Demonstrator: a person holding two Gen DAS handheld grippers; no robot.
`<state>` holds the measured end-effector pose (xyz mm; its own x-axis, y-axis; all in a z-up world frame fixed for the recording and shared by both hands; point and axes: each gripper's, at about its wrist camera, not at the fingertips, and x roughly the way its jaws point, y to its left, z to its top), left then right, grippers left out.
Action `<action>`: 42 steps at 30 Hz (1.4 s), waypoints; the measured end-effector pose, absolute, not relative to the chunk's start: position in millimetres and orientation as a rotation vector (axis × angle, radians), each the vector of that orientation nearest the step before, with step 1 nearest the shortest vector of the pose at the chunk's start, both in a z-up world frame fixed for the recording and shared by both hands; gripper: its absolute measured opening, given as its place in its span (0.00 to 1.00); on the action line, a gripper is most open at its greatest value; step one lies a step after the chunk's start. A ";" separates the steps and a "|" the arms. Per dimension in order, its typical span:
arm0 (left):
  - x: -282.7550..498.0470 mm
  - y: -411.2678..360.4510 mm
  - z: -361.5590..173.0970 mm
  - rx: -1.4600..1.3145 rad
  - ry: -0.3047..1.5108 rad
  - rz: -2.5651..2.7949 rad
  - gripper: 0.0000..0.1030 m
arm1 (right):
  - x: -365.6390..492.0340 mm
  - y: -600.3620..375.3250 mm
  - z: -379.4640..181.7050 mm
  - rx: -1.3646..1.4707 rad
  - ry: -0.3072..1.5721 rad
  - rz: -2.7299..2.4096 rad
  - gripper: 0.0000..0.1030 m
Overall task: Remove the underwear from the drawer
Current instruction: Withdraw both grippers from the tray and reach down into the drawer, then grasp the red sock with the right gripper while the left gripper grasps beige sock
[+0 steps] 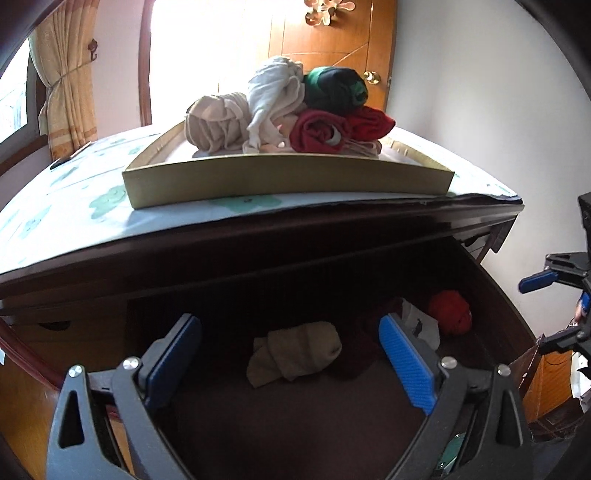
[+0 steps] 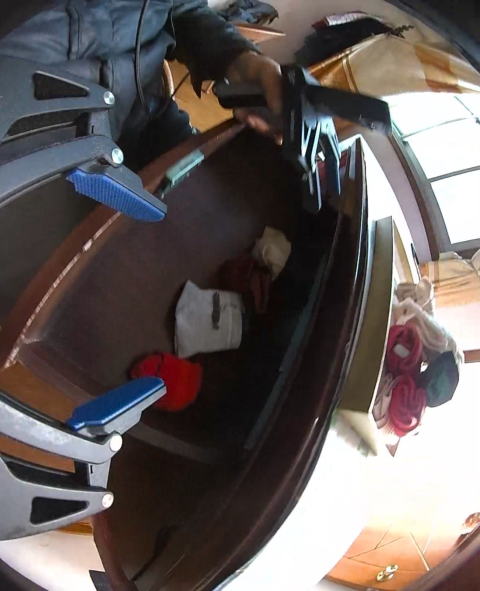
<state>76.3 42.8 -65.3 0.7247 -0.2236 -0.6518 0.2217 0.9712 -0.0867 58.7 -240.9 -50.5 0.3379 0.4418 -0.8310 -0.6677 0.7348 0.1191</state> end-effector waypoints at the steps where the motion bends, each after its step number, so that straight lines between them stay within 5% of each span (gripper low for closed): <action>1: 76.3 42.3 -65.5 -0.001 0.720 -0.245 0.96 | 56.1 -238.6 -48.1 -0.280 0.977 0.736 0.85; 18: 78.6 37.7 -68.9 0.027 0.748 -0.251 0.96 | 112.2 -198.8 -116.9 -0.698 1.026 0.558 0.85; 22: 80.0 37.0 -70.2 0.028 0.764 -0.255 0.96 | 126.9 -195.4 -131.4 -0.744 1.080 0.532 0.71; 35: 98.7 35.2 -84.8 0.019 0.910 -0.260 0.96 | 138.1 -179.9 -165.2 -0.843 1.167 0.522 0.68; 42: 108.8 25.5 -98.3 0.052 1.030 -0.336 0.96 | 137.3 -182.4 -165.4 -0.862 1.145 0.518 0.51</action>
<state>108.8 25.5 -98.3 0.4681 -0.2495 -0.8477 0.2984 0.9476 -0.1142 137.3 -182.4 -165.4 0.3518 -0.0658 -0.9338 -0.7447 0.5848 -0.3218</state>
